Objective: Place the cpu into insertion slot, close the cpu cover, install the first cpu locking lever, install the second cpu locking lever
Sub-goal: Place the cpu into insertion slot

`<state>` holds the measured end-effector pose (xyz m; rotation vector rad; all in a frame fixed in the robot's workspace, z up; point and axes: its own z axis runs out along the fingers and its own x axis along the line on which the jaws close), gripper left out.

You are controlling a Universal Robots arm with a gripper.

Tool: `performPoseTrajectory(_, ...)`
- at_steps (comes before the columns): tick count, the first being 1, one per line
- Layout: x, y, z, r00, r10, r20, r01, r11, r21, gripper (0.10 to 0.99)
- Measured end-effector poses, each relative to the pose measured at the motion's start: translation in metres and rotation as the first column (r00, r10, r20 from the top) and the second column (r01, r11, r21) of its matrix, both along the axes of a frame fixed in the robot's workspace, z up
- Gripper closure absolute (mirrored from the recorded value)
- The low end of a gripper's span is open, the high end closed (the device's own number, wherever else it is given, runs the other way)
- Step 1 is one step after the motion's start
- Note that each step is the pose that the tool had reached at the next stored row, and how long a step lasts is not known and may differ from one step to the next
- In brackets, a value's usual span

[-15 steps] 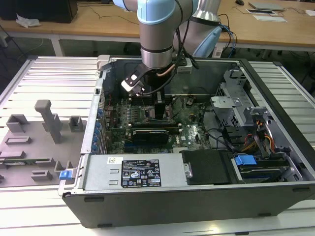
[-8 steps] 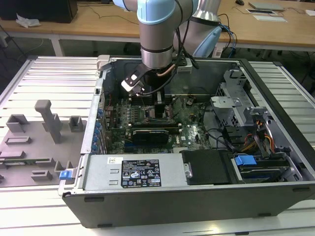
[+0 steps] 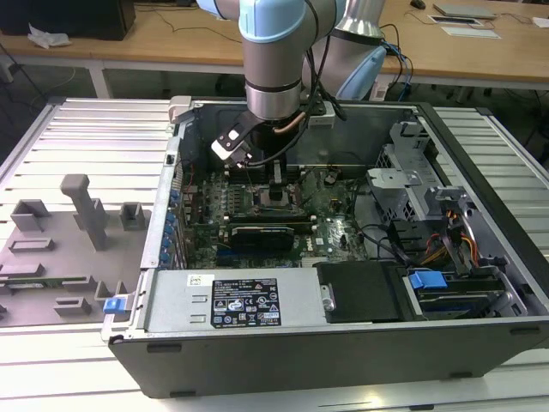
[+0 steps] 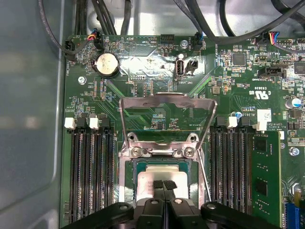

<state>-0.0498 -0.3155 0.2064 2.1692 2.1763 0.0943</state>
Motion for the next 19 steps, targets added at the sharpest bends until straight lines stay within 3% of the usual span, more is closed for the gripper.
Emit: performPoseTrajectory(19, 0.0006, 0.0000, -0.0029, 1.0000, 0.000, 0.0003, 0.000, 1.0000, 0.004, 0.980)
